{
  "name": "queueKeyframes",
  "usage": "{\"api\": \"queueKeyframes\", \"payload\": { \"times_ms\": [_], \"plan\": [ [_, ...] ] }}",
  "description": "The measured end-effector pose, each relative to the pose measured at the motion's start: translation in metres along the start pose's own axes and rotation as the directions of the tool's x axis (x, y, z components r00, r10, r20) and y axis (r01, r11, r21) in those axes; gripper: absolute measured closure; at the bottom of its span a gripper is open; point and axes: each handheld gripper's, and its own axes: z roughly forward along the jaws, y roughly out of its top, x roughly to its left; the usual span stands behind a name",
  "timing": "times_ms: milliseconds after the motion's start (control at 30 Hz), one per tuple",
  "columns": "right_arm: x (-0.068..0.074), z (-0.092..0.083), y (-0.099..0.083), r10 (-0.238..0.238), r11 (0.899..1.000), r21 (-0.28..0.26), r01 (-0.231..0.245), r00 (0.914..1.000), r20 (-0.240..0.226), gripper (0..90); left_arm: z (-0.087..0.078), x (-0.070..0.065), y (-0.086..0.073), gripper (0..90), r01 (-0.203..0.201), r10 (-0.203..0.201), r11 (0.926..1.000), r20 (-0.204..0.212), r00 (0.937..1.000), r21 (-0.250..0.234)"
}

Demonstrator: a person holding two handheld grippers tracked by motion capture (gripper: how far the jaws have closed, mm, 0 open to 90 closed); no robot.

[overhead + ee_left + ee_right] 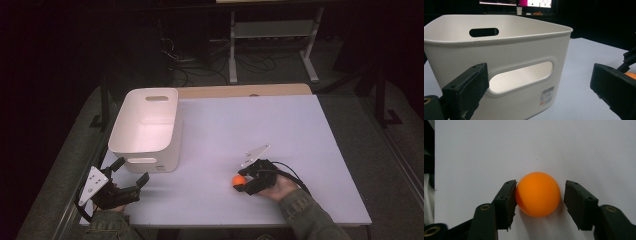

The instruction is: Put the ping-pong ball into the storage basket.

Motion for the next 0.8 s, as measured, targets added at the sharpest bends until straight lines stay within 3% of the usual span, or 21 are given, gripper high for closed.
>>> {"api": "queueKeyframes", "payload": {
  "times_ms": [100, 800],
  "plan": [
    [0.000, -0.001, 0.000, -0.001, 1.000, -0.006, 0.001, 0.9999, -0.016, 49.2, 0.000, 0.000, 0.000, 1.5, 0.000, 0.000, 1.0000, 0.001, 1.0000, 0.000],
    [-0.004, -0.021, 0.010, 0.002, 0.999, -0.051, -0.004, 0.9993, -0.039, 49.7, 0.000, 0.000, 0.000, 1.5, 0.001, -0.001, 1.0000, 0.000, 1.0000, -0.001]
  ]
}}
